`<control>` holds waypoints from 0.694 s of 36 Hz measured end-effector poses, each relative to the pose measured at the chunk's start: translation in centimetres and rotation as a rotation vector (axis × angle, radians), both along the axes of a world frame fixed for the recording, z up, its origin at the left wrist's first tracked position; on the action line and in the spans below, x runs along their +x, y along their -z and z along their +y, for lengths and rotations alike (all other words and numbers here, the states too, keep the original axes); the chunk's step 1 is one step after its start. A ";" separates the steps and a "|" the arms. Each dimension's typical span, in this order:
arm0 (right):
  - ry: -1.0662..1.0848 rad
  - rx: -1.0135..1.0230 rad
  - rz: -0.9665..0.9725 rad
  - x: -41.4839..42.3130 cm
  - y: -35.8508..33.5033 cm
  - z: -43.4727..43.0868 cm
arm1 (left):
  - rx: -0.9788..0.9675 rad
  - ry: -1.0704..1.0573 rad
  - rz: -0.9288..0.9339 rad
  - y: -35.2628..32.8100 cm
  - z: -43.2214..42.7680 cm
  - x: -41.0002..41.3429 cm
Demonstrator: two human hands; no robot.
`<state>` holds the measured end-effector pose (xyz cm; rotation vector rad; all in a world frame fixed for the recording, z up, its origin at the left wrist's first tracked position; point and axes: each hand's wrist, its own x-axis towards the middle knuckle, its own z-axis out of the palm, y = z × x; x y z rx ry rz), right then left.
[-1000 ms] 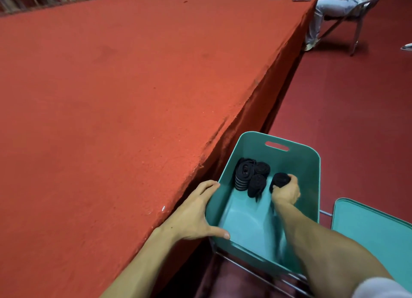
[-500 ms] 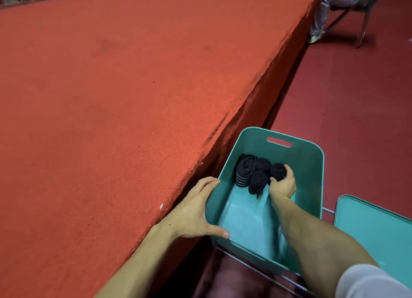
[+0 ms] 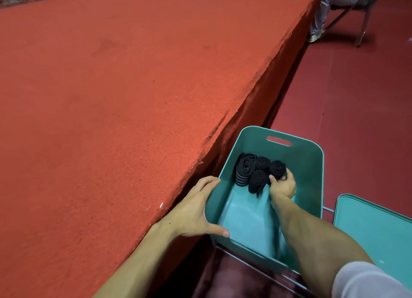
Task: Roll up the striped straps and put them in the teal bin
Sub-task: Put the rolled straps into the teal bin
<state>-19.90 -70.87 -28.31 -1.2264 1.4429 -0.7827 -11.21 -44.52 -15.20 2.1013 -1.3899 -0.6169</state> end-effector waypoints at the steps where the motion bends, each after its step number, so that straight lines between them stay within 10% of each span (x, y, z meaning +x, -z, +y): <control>1: -0.004 0.007 -0.005 -0.1 0.0 0.0 | 0.000 0.001 0.001 0.0 0.0 0.0; 17: -0.106 0.068 0.191 -0.6 -2.8 0.6 | 0.056 0.006 -0.020 0.1 0.1 -0.1; 25: -0.343 -0.271 0.440 -2.0 -6.8 3.2 | 0.063 -0.020 -0.169 -2.1 0.2 -1.0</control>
